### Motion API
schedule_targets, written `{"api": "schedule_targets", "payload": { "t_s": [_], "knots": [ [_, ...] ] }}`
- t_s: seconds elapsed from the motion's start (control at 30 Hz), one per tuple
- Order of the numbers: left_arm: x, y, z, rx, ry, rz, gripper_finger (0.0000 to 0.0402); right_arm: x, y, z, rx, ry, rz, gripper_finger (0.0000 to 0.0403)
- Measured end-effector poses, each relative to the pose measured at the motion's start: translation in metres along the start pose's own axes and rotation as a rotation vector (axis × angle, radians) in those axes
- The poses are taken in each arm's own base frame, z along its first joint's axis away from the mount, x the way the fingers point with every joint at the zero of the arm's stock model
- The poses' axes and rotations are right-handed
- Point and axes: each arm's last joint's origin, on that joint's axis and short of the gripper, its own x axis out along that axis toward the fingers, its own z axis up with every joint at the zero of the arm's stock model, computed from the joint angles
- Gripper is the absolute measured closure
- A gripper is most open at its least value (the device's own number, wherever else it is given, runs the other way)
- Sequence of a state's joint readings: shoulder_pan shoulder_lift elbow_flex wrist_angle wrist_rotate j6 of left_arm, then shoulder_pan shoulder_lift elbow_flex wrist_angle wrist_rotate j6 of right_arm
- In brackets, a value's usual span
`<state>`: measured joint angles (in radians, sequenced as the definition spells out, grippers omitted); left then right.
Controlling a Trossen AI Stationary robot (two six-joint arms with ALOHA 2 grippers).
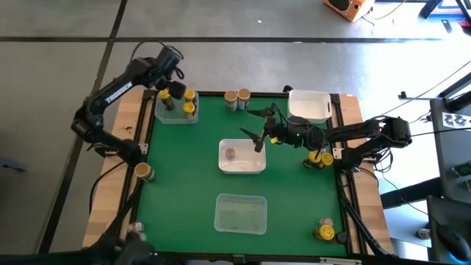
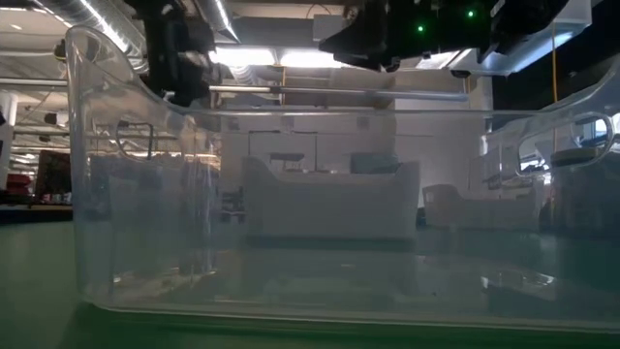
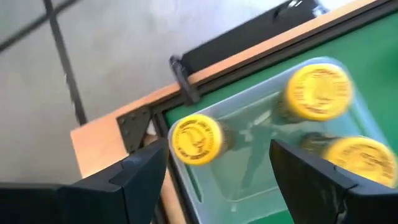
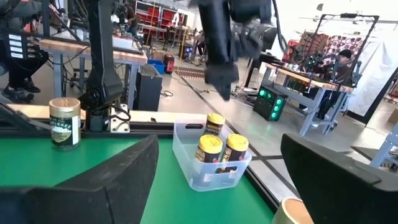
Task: Sort spices by type
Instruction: Put the top right gold seasoning bottle into the top white bin
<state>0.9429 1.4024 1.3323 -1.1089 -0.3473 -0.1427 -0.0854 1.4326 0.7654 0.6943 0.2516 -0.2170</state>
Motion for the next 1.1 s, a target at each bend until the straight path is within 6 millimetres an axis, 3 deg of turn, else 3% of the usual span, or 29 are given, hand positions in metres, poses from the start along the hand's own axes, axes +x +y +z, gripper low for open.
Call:
{"api": "schedule_targets", "payload": {
  "t_s": [0.27, 0.53, 0.77, 1.1],
  "knots": [
    [-0.052, -0.029, -0.016, 0.107, -0.223, -0.128, 0.0123, 0.0, 0.001, -0.008, -0.027, 0.085, 0.012, 0.0066],
    [-0.088, -0.059, -0.05, 0.239, -0.399, -0.293, 0.0123, 0.0, -0.007, -0.008, -0.199, 0.128, -0.208, 0.0066],
    [-0.086, -0.067, -0.098, 0.27, -0.575, -0.45, 0.0123, -0.001, -0.012, -0.01, -0.056, 0.146, -0.31, 0.0066],
    [-0.052, -0.074, -0.164, 0.285, -0.693, -0.66, 0.0123, 0.006, -0.035, -0.017, 0.083, 0.175, -0.26, 0.0066]
  ]
}}
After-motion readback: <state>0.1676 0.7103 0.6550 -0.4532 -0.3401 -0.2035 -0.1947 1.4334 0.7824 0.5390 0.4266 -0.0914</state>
